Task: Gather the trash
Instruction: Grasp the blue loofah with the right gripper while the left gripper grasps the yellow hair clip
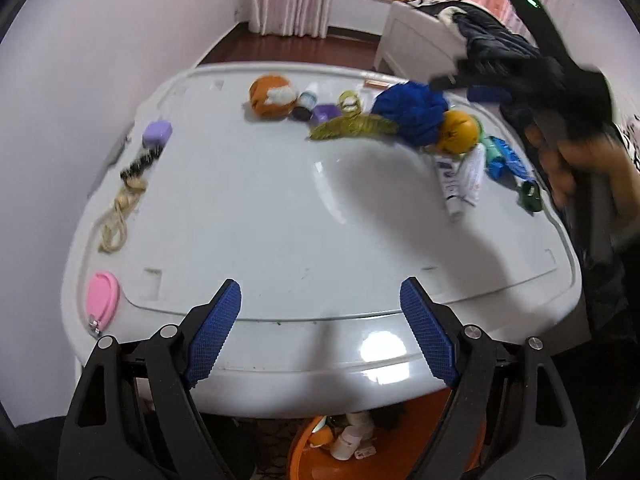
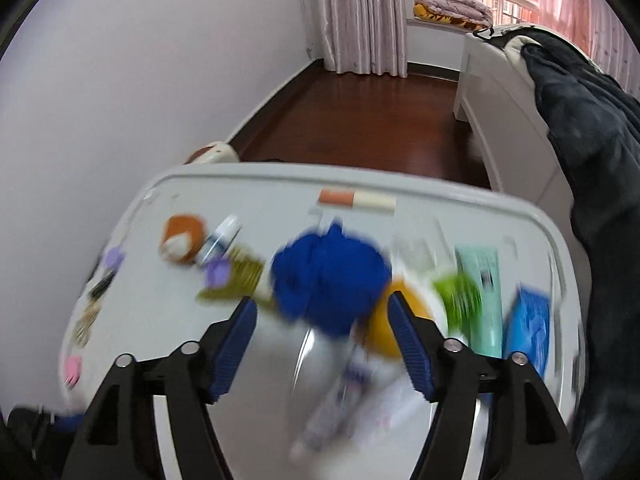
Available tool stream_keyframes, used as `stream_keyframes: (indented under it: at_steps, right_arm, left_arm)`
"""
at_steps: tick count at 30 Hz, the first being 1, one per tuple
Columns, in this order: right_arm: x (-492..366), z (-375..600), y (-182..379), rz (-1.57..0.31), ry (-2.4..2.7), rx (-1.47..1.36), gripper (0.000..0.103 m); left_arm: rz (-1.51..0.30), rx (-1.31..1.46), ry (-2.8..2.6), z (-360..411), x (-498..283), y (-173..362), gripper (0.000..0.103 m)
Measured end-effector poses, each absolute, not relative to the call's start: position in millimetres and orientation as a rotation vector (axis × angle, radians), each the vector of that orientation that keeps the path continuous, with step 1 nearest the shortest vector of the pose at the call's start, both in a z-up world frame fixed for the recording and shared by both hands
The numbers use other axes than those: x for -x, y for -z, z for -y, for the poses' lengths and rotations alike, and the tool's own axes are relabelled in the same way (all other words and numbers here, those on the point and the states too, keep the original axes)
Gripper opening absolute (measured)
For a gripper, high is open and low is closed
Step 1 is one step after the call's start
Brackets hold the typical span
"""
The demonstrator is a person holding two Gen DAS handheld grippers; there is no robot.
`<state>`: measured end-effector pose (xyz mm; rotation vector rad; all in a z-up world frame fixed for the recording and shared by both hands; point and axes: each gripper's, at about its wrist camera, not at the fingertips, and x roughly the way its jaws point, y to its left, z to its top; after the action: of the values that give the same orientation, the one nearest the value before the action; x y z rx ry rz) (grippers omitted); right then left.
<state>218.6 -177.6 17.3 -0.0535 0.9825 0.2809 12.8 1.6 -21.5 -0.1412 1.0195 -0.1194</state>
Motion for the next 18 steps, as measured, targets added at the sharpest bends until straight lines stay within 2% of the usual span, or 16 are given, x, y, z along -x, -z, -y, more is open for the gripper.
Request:
stream_keyframes:
  at_steps: [4,6,9,11,18]
  right_arm:
    - [-257.8,150.1,6.7,-1.032,-0.272,0.172,0.072]
    - [-266.5,137.6,27.4,-1.072,-0.224,0.298,0.062]
    - [-258.3,138.6,29.6,-1.053,-0.224,0.322,0.049]
    - [-249.9,147.5,21.5,-1.045,-0.232,0.274,0.045]
    - [-168.0,211.1,-38.0,-0.959,-0.300,-0.073,0.045]
  left_arm:
    - [-1.069,0.185,0.101,-9.6,-20.9,36.5,0.080]
    - [-1.078,0.214,0.099,-13.3,-23.5,38.9,0.080]
    - [-1.072,0.228,0.095,-14.1,-28.9,37.9,0.080]
    - [-1.068,0.213,0.096,-9.7,-35.0,36.7,0.080]
    - [-0.964,0.043,0.194,25.1,-85.2,20.4,0.080]
